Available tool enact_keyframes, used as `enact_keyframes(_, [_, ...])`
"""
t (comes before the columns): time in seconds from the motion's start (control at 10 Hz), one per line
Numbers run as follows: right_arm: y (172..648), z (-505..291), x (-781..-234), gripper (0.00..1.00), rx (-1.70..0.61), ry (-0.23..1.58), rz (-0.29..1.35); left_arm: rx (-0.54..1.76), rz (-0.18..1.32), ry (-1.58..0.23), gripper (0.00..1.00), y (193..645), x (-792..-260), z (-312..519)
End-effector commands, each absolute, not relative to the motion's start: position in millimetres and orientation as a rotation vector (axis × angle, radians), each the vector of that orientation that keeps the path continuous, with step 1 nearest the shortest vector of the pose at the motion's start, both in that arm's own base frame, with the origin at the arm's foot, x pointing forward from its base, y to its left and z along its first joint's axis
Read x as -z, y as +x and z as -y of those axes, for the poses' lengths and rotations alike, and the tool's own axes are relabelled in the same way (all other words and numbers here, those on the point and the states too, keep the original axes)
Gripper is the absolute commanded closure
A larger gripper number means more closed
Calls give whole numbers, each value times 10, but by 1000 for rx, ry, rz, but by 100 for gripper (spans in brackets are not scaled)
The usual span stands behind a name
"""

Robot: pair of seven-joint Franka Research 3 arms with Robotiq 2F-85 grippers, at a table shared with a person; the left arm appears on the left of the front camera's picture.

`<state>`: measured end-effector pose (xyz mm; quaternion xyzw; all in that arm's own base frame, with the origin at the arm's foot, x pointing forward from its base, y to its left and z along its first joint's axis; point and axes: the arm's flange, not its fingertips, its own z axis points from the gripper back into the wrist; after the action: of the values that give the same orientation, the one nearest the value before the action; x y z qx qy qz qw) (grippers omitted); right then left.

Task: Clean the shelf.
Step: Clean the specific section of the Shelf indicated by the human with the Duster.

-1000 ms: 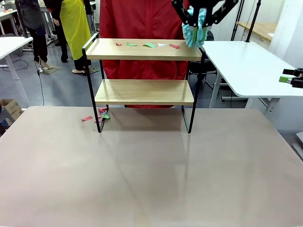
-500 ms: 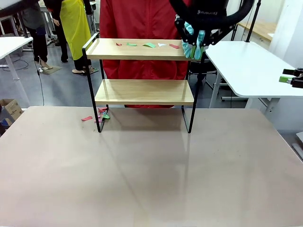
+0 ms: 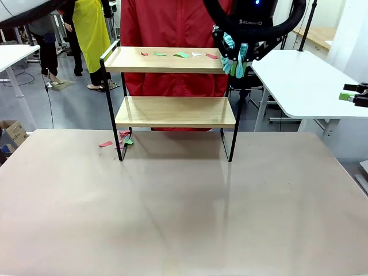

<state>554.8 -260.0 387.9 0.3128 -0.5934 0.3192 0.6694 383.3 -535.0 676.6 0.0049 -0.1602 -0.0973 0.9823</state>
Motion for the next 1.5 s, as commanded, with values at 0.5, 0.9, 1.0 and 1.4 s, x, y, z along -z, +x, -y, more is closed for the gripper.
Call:
enact_keyframes(0.5, [5545,2578,-3898,0,-722,704,1338,153,187,50,87,4033,-6705,5151])
enact_keyframes(0.9, [5545,2578,-3898,0,-722,704,1338,154,143,58,87,4155,-6739,4843])
enact_keyframes(1.0, [5545,2578,-3898,0,-722,704,1338,148,127,62,87,4187,-6754,4723])
enact_keyframes(1.4, [5545,2578,-3898,0,-722,704,1338,124,83,70,87,4327,-6744,4286])
